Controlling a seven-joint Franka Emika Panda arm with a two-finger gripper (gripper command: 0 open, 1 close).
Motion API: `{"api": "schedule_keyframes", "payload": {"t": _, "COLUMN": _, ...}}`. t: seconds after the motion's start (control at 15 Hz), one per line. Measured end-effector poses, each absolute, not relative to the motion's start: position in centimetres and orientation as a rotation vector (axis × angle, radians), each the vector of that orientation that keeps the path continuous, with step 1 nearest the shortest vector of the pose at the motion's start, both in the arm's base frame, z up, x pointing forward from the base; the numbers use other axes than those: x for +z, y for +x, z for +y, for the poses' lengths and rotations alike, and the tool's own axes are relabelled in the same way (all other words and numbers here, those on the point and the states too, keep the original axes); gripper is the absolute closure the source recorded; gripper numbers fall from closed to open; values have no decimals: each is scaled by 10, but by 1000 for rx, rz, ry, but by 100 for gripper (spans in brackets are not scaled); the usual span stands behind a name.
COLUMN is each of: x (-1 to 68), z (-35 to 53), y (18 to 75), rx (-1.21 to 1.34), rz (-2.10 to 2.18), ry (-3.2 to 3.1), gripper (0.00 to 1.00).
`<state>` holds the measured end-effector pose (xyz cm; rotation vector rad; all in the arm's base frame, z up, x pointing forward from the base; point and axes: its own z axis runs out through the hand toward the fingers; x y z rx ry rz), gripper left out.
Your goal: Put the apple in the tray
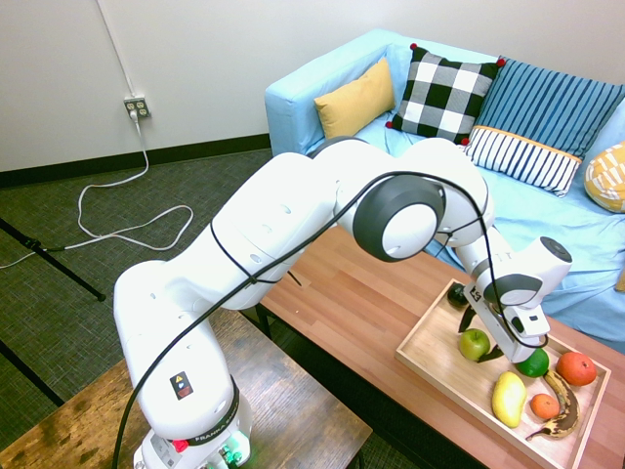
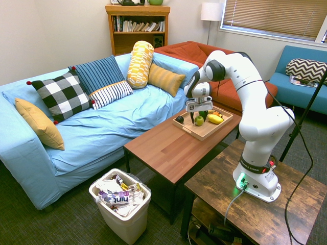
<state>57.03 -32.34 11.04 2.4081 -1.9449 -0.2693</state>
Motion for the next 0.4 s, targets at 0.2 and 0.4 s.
{"api": "schedule_keyframes", "payload": {"t": 0.2, "x": 144, "z": -334, "y": 572, "rx": -203, "rz": -1967, "ry": 2408, "gripper": 0}}
{"api": "schedule_keyframes", "payload": {"t": 0.4, "x": 189, "z": -341, "y": 565, "rx": -137, "rz": -2000, "ry": 2412, "gripper": 0}}
